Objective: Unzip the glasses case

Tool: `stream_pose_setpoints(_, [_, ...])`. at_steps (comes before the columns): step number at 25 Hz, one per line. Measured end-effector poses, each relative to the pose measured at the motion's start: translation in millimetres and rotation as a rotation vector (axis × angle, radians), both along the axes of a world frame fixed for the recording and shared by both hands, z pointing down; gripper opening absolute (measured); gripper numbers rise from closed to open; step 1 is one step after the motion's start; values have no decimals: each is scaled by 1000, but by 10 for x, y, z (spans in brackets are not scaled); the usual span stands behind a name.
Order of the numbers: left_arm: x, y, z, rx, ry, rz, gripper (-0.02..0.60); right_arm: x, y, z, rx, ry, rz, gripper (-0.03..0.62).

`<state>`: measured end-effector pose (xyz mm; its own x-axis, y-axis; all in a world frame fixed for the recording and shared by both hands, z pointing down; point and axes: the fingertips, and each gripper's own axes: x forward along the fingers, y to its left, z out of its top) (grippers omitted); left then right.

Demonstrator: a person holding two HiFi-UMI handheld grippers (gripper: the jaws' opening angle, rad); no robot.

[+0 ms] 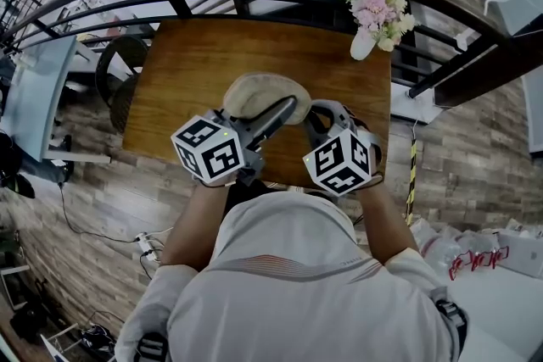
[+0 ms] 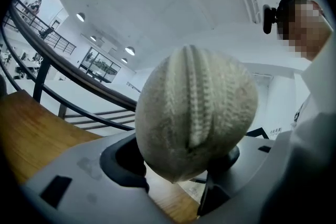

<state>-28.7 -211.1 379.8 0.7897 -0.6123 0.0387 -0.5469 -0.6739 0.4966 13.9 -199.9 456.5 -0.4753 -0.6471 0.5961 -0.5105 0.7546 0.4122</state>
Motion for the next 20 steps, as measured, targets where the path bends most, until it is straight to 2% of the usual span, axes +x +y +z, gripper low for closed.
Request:
stream_pose_setpoints(4, [8,9,63,4,-42,22,282,52,-104,-57,50,29,-5,49])
stream_pose_setpoints(7, [45,63,152,-3,-94,67,282,78,-119,-81,115,105,-61,51])
stream_pose_setpoints(13, [154,176,354,-24,-237,190,282,93,-61,-56,213,230,-164,51])
stream_pose_setpoints(20, [219,343,686,-69,-452,319,282,-31,28,-91,285,285,-257,51])
